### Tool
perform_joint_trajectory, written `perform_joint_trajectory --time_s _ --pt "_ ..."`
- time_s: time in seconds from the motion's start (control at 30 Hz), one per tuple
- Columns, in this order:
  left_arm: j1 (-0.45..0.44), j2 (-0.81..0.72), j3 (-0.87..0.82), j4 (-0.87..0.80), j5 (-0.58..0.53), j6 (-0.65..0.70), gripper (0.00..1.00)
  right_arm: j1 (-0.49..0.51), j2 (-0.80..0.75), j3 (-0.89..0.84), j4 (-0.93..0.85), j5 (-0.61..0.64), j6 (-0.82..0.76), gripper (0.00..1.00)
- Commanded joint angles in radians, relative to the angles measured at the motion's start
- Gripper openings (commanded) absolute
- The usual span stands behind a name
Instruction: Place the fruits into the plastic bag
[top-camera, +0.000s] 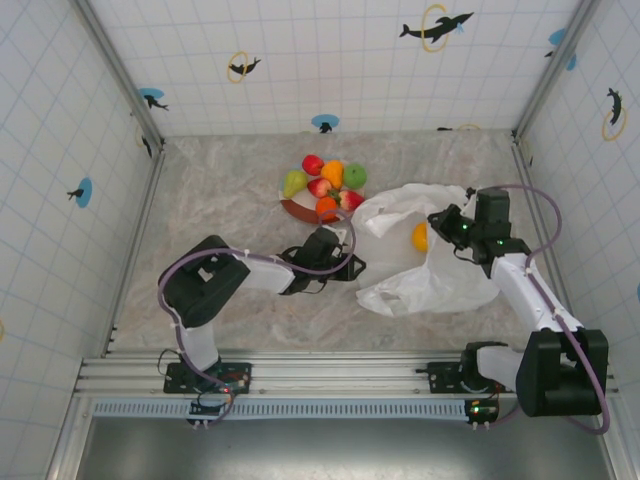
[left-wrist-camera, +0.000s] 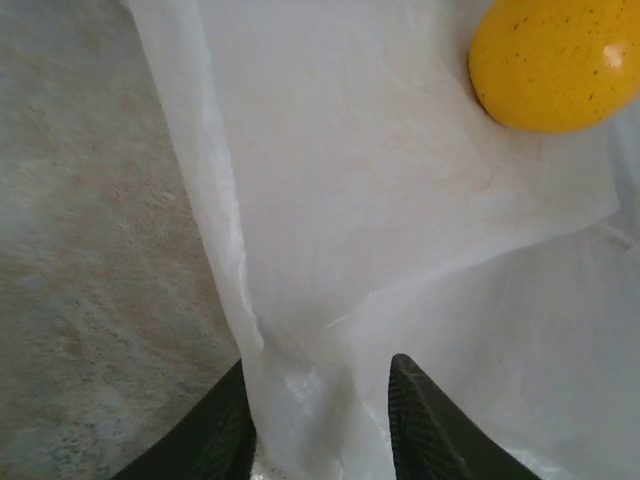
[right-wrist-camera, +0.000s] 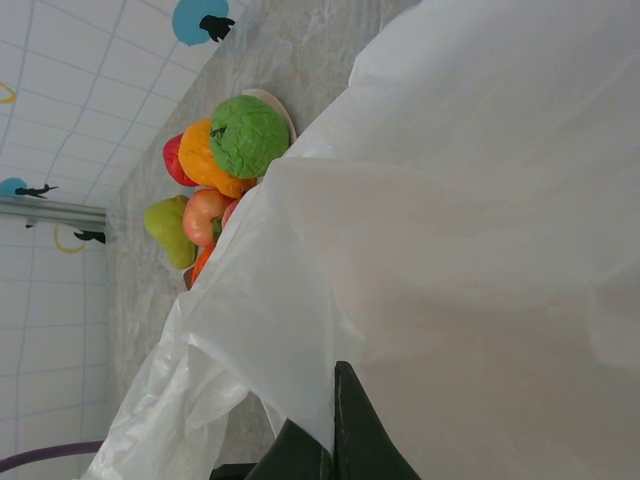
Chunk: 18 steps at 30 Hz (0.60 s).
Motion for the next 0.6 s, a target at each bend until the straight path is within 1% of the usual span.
perform_joint_trajectory --time_s 0.0,0.03,0.1,0.13,0.3,0.4,0.47,0.57 --pt "-0.003 0.007 0.028 0.090 0.089 -0.025 0.22 -0.009 -0.010 0.072 -0.008 0.005 -0.038 0.00" --pt "-0.003 0.002 0.029 0.102 0.109 -0.024 0.18 -0.009 -0.007 0.083 -0.028 0.031 -0.059 0.00" --pt "-0.003 -0.020 0.036 0.113 0.149 -0.022 0.05 -0.011 -0.001 0.120 -0.085 0.077 -0.118 0.00" --pt "-0.003 -0.033 0.038 0.118 0.165 -0.021 0.01 -0.011 0.002 0.139 -0.113 0.094 -0.147 0.00" --pt "-0.003 -0.119 0.050 0.164 0.276 -0.047 0.00 -0.013 0.031 0.269 -0.303 0.219 -0.313 0.00" --pt "-0.003 -0.152 0.061 0.209 0.347 -0.083 0.00 -0.013 0.045 0.334 -0.382 0.289 -0.378 0.00" --pt "-0.003 -0.163 0.069 0.217 0.366 -0.089 0.00 -0.013 0.052 0.361 -0.414 0.322 -0.402 0.00" --pt "-0.002 -0.164 0.075 0.178 0.353 -0.062 0.00 -0.013 0.054 0.363 -0.419 0.325 -0.409 0.00"
